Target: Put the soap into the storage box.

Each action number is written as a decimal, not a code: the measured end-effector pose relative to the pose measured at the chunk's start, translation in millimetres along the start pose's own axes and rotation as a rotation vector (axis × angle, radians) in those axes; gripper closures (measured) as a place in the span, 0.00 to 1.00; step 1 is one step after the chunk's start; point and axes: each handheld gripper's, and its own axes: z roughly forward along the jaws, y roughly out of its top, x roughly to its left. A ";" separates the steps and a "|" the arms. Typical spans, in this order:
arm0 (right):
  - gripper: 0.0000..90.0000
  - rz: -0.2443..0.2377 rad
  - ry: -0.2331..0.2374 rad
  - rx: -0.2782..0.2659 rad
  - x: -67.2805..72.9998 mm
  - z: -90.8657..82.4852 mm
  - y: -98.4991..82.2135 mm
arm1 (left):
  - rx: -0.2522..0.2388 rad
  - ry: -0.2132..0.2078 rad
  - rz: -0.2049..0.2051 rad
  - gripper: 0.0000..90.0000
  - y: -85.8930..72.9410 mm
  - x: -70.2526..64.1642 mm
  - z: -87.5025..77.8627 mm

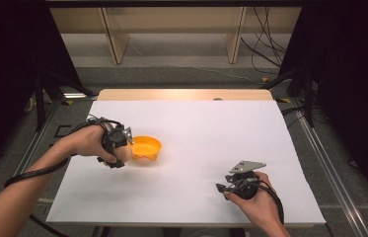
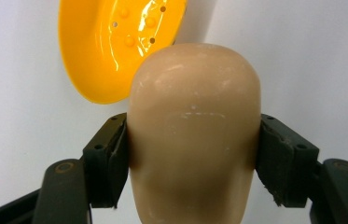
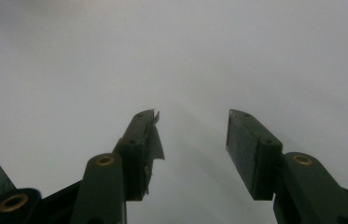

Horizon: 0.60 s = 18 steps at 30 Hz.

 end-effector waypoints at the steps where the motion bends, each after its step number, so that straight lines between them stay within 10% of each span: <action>1: 0.59 -0.006 -0.004 -0.001 -0.6 -0.1 0.1 | 0.000 -0.001 -0.003 0.36 0.4 0.4 -0.4; 18: 0.59 -0.017 -0.002 -0.009 -0.9 -0.1 -0.5 | -0.014 0.018 -0.004 0.36 6.4 8.4 -0.7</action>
